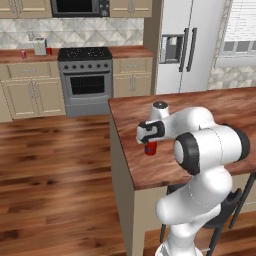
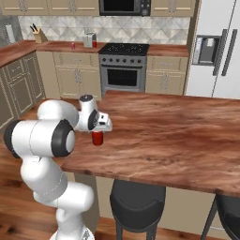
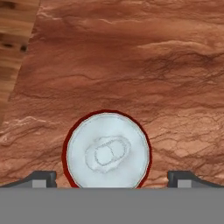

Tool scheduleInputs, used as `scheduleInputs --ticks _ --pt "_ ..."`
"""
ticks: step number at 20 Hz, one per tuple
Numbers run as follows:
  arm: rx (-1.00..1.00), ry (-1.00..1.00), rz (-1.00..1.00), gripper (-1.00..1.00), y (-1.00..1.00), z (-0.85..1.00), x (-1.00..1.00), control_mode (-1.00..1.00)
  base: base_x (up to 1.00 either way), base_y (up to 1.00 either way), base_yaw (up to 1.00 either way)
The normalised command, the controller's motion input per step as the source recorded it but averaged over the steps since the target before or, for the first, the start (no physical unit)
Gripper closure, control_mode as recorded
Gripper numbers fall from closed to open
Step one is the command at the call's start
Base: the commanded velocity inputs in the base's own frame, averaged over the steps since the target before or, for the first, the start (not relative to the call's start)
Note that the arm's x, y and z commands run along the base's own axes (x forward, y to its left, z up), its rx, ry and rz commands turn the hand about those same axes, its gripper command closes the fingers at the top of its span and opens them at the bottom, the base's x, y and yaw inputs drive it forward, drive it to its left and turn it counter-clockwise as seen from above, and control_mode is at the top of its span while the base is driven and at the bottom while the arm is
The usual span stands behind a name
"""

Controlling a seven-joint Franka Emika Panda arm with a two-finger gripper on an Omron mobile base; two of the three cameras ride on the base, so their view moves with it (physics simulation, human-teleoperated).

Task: Four empty soda cans are scattered around the kitchen. Gather all the cans and cluster them next to the stove for recycling.

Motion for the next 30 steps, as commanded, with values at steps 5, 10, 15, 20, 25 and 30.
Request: scheduleInputs --ticks 5,10,15,20,25,30 --pt "0.00 0.00 0.00 -1.00 0.00 -0.17 0.19 -1.00 0.00 0.00 0.00" --pt "0.00 0.00 0.00 1.00 0.00 -0.10 0.12 -1.00 0.00 0.00 0.00" --pt "0.00 0.00 0.00 1.00 0.01 -0.06 0.00 -1.00 0.00 0.00 0.00" --pt "0.01 0.01 0.00 1.00 0.00 0.00 0.00 -1.00 0.00 0.00 0.00" --pt "0.01 0.00 0.00 1.00 0.25 0.62 -0.09 -1.00 0.00 0.00 0.00" --pt "0.00 0.01 -0.01 1.00 0.27 0.95 -0.17 -1.00 0.00 0.00 0.00"
